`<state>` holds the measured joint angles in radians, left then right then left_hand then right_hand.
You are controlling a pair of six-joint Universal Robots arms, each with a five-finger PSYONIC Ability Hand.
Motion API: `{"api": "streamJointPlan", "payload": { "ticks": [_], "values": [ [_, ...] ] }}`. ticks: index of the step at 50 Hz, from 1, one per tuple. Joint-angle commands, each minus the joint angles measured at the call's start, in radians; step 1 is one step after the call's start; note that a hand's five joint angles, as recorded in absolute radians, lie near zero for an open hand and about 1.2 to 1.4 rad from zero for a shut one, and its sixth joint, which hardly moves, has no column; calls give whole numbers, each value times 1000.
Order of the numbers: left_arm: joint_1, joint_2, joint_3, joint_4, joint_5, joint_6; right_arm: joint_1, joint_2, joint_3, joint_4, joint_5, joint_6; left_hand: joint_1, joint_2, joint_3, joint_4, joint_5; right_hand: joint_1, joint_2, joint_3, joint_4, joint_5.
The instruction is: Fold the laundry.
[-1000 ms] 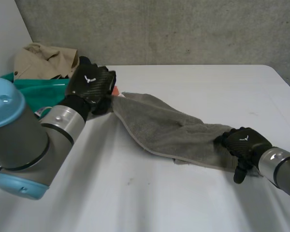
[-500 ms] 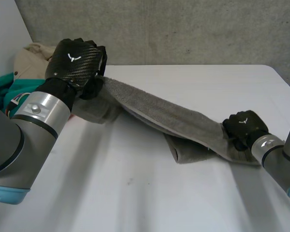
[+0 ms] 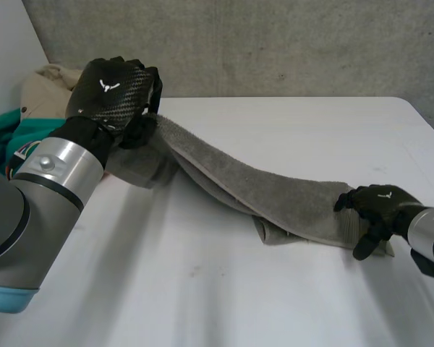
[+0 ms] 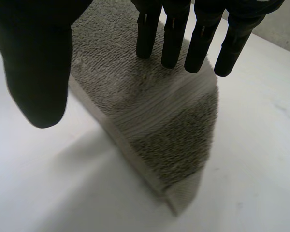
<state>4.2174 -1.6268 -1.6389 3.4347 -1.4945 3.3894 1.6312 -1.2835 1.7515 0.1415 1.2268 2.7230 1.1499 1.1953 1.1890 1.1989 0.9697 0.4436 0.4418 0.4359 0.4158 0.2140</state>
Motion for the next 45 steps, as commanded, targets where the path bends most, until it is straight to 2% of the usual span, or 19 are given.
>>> {"api": "streamJointPlan", "payload": {
  "ticks": [1,10,19,28,29,31,33,34,37,41,42,45],
  "values": [
    [-8,1,22,-2,-1,-8,6,3,115,-166,3,92,246,201,207,197,252,-9,-7,-2,19,46],
    [-14,-5,42,0,-1,-8,7,21,95,-218,-4,84,246,201,207,197,252,-9,-7,-2,19,46],
    [-13,-16,60,0,-1,-8,-1,99,45,-260,8,-87,246,201,207,197,252,5,7,13,33,61],
    [-11,-39,77,3,-3,-8,9,205,-44,-258,13,-140,246,201,207,197,252,84,86,92,112,140],
    [-10,-44,82,1,-3,-8,9,211,-52,-258,11,-140,246,201,207,197,252,125,127,133,153,180],
    [-8,-47,85,1,-3,-8,10,223,-75,-260,11,-140,246,201,207,197,252,424,426,431,452,479],
    [-7,-51,87,1,-3,-7,10,231,-95,-260,13,-140,246,201,207,197,252,857,859,865,885,912],
    [-5,-51,88,1,-3,-7,12,227,-115,-260,22,-140,246,201,207,197,252,952,954,959,980,1007],
    [0,-50,88,-3,0,-5,13,217,-125,-261,42,-137,246,201,207,197,252,953,955,960,980,1008],
    [4,-39,76,-28,2,4,4,45,-142,-237,66,-132,246,201,207,197,252,953,955,960,980,1008],
    [6,-36,74,-37,2,4,7,-43,-150,-203,68,-140,246,201,207,197,252,953,955,960,980,1008],
    [13,-33,73,-98,2,5,0,-167,-185,-105,59,-147,246,201,207,197,252,953,955,960,980,1008]
  ]
}}
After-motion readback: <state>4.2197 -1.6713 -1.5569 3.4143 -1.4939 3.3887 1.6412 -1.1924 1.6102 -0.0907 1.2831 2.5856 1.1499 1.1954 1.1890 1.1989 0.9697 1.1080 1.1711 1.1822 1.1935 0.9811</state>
